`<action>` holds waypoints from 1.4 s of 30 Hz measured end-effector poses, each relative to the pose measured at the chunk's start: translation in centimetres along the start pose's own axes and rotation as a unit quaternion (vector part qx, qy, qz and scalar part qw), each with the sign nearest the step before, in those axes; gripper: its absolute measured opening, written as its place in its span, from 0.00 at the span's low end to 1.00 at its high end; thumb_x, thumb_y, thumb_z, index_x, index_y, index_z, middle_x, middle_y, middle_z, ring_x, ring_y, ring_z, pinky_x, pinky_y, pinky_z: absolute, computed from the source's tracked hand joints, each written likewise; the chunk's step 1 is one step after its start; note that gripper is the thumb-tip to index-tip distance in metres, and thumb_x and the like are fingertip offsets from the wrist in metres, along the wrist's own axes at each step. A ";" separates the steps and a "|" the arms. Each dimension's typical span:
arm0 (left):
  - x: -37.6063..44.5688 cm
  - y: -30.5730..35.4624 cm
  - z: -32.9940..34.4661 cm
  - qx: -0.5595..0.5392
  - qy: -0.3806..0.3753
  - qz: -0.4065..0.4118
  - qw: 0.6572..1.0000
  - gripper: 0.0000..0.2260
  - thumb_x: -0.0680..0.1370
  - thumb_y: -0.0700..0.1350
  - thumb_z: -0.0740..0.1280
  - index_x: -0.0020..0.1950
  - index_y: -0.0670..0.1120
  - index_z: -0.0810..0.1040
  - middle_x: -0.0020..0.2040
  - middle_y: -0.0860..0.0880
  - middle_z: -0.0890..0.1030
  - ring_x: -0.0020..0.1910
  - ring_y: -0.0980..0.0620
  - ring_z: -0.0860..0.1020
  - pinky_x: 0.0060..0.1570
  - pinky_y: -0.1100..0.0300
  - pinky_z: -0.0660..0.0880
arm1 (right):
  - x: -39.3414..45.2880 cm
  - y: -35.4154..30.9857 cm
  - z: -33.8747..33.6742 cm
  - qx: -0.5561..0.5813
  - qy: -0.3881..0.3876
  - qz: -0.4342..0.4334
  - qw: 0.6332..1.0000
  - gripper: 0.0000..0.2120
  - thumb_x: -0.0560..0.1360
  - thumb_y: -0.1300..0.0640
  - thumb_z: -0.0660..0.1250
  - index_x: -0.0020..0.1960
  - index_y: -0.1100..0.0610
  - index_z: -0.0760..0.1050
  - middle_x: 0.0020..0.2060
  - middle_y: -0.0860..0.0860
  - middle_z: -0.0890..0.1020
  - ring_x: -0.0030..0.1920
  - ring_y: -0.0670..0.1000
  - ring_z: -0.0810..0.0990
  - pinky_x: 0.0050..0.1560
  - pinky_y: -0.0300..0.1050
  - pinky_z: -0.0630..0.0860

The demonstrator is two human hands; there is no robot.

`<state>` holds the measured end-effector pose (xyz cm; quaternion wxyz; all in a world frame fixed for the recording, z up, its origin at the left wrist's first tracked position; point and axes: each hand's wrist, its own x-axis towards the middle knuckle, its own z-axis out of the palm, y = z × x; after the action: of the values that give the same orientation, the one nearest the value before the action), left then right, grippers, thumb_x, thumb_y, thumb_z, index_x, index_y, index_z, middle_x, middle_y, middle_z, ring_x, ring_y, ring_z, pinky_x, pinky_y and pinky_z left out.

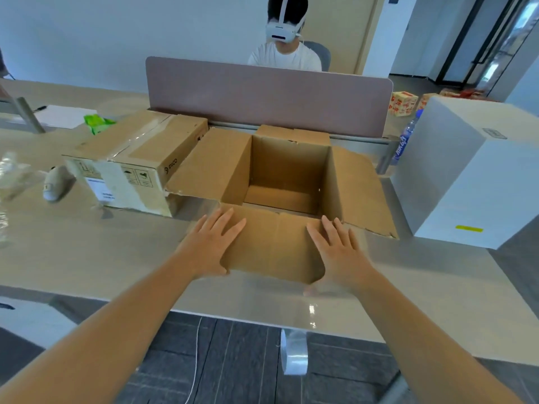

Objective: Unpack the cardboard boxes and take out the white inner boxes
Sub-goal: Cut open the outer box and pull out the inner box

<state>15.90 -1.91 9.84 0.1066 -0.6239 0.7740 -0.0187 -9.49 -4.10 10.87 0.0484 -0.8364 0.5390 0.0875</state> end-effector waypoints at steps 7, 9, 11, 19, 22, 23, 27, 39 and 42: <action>-0.9 -1.4 -2.5 -0.109 0.090 0.016 0.990 0.32 0.69 0.57 0.60 0.71 0.47 0.66 0.70 0.48 0.69 0.67 0.48 0.68 0.64 0.58 0.63 | -2.2 -0.3 -1.2 0.117 0.082 -0.014 0.990 0.32 0.74 0.48 0.64 0.74 0.51 0.56 0.73 0.47 0.58 0.71 0.50 0.60 0.70 0.44 0.62; -0.9 -1.4 -3.8 -0.185 0.145 -0.010 0.972 0.25 0.67 0.54 0.58 0.60 0.46 0.77 0.57 0.48 0.79 0.56 0.48 0.75 0.51 0.59 0.69 | -2.4 0.0 -2.1 0.170 0.156 0.018 0.973 0.24 0.74 0.51 0.66 0.68 0.53 0.66 0.67 0.49 0.70 0.63 0.50 0.71 0.61 0.42 0.68; -0.7 -1.4 -5.2 -0.223 0.178 -0.071 0.956 0.15 0.74 0.53 0.63 0.56 0.48 0.79 0.53 0.51 0.80 0.54 0.50 0.76 0.44 0.60 0.67 | -2.2 0.3 -3.0 0.222 0.235 0.061 0.944 0.19 0.74 0.53 0.67 0.63 0.57 0.72 0.60 0.52 0.76 0.58 0.52 0.75 0.55 0.41 0.69; 1.9 -0.9 -6.8 -0.462 0.286 -0.232 0.807 0.30 0.71 0.49 0.73 0.68 0.44 0.64 0.65 0.47 0.71 0.63 0.48 0.70 0.57 0.57 0.67 | 0.3 1.2 -2.9 0.313 0.238 0.232 0.890 0.18 0.77 0.45 0.60 0.61 0.54 0.73 0.49 0.55 0.77 0.53 0.57 0.76 0.47 0.47 0.70; 2.8 -0.9 -5.5 -0.520 0.265 -0.298 0.755 0.30 0.71 0.49 0.73 0.68 0.42 0.65 0.67 0.44 0.66 0.67 0.44 0.66 0.64 0.51 0.65 | 1.2 1.5 -1.6 0.330 0.172 0.229 0.899 0.18 0.79 0.48 0.57 0.65 0.52 0.69 0.48 0.56 0.79 0.53 0.59 0.77 0.46 0.47 0.70; 3.1 -0.9 -4.9 -0.501 0.248 -0.314 0.767 0.28 0.72 0.51 0.72 0.66 0.41 0.67 0.67 0.43 0.65 0.67 0.42 0.65 0.64 0.50 0.65 | 1.5 1.6 -1.3 0.341 0.160 0.225 0.898 0.17 0.79 0.49 0.56 0.66 0.52 0.69 0.46 0.56 0.78 0.53 0.59 0.77 0.46 0.47 0.70; 4.1 -0.2 -3.5 -0.489 0.116 -0.336 0.796 0.22 0.74 0.60 0.64 0.61 0.47 0.71 0.63 0.41 0.65 0.65 0.39 0.66 0.57 0.53 0.67 | 2.7 1.6 -0.4 0.441 0.133 0.207 0.863 0.17 0.80 0.53 0.57 0.66 0.58 0.68 0.46 0.56 0.76 0.51 0.57 0.75 0.50 0.46 0.68; 7.1 -0.7 -3.4 -0.701 0.189 -0.286 0.625 0.09 0.77 0.44 0.66 0.36 0.50 0.75 0.38 0.54 0.75 0.49 0.49 0.73 0.52 0.60 0.65 | 4.6 2.4 -1.4 0.577 0.238 0.197 0.756 0.13 0.79 0.59 0.59 0.39 0.60 0.77 0.27 0.46 0.76 0.32 0.53 0.69 0.37 0.48 0.66; 7.7 -0.5 -4.4 -0.732 0.218 -0.260 0.591 0.08 0.74 0.46 0.69 0.35 0.51 0.78 0.42 0.48 0.80 0.54 0.41 0.77 0.62 0.47 0.71 | 4.7 3.3 -3.2 0.572 0.277 0.199 0.746 0.20 0.78 0.60 0.59 0.28 0.56 0.60 0.16 0.45 0.61 0.27 0.48 0.56 0.31 0.44 0.52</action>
<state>14.02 -9.90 13.15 -0.5672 -0.6438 0.3324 0.3915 -10.29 -10.22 13.15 0.3478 -0.5135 0.6321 -0.4646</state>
